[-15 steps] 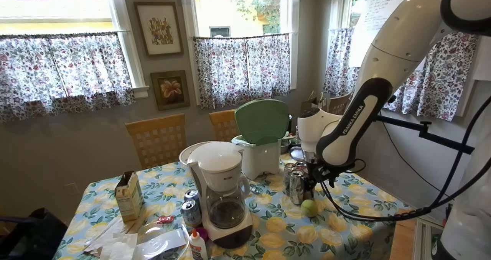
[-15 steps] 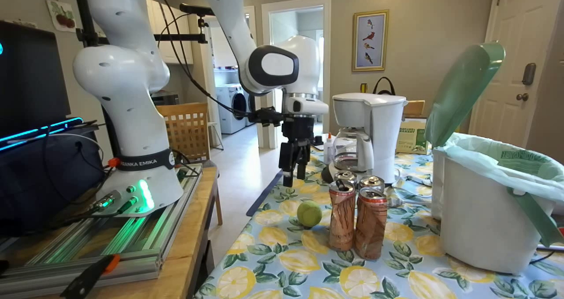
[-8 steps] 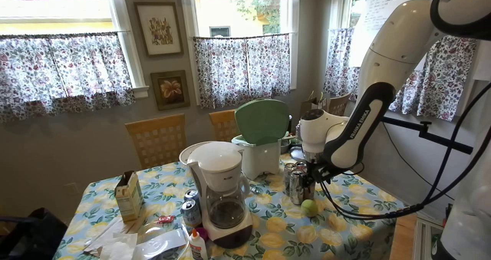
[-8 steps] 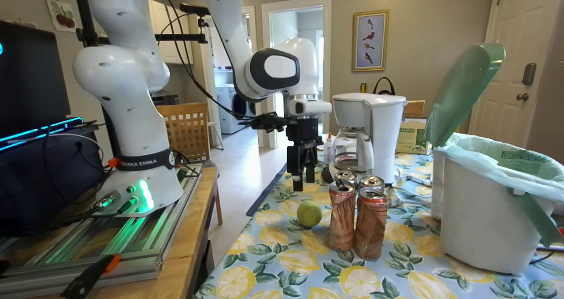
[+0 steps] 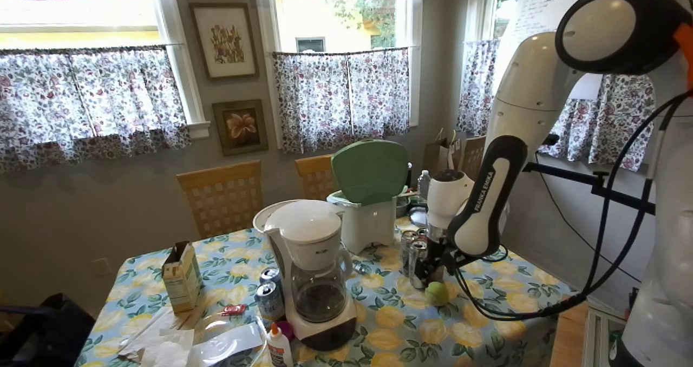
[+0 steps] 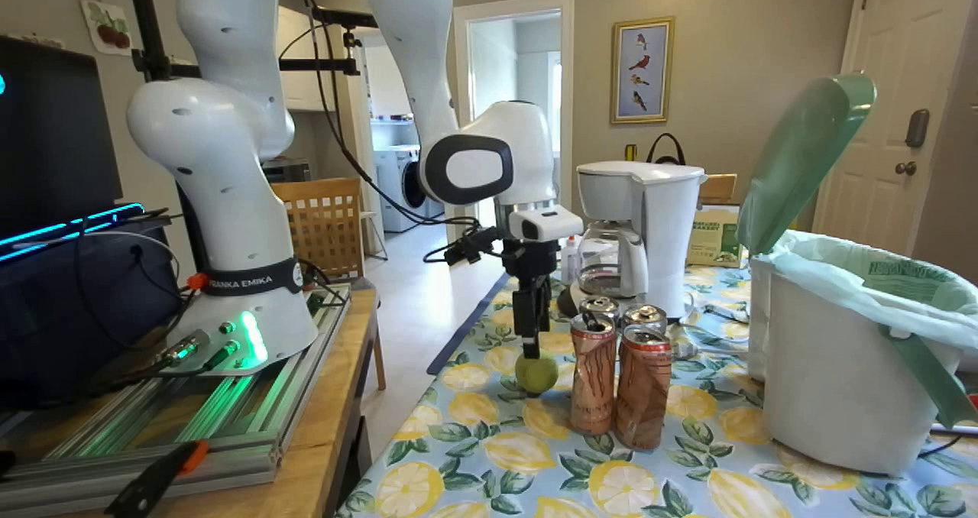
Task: Place the tennis ball on top of the cans.
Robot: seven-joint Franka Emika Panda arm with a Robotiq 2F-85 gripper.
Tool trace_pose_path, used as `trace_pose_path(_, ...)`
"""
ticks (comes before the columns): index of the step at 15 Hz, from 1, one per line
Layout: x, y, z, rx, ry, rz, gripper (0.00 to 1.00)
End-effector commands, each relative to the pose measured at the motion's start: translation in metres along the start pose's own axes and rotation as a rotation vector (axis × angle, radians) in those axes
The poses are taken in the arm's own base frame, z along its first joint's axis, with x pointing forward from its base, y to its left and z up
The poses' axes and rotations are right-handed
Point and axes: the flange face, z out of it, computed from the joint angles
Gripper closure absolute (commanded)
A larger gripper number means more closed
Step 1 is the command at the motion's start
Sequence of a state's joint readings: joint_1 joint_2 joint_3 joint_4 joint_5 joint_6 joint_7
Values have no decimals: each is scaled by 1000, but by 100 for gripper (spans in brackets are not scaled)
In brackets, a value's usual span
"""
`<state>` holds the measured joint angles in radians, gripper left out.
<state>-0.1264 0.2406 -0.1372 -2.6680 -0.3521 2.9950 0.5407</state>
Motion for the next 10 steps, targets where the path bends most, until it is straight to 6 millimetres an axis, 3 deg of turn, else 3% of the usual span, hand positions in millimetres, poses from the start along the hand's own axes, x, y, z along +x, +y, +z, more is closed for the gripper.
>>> trace_pose_path(1, 1, -6, 15, 39, -19, -56, 0)
trace_pose_path(4, 3, -9, 18, 41, -36, -99, 1)
trace_pose_path(5, 5, -9, 19, 38, -34, -106, 25)
trace_pose_path(7, 8, -8, 18, 25, -28, -129, 30)
trace_pose_path(10, 9, -9, 20, 17, -31, -151, 52)
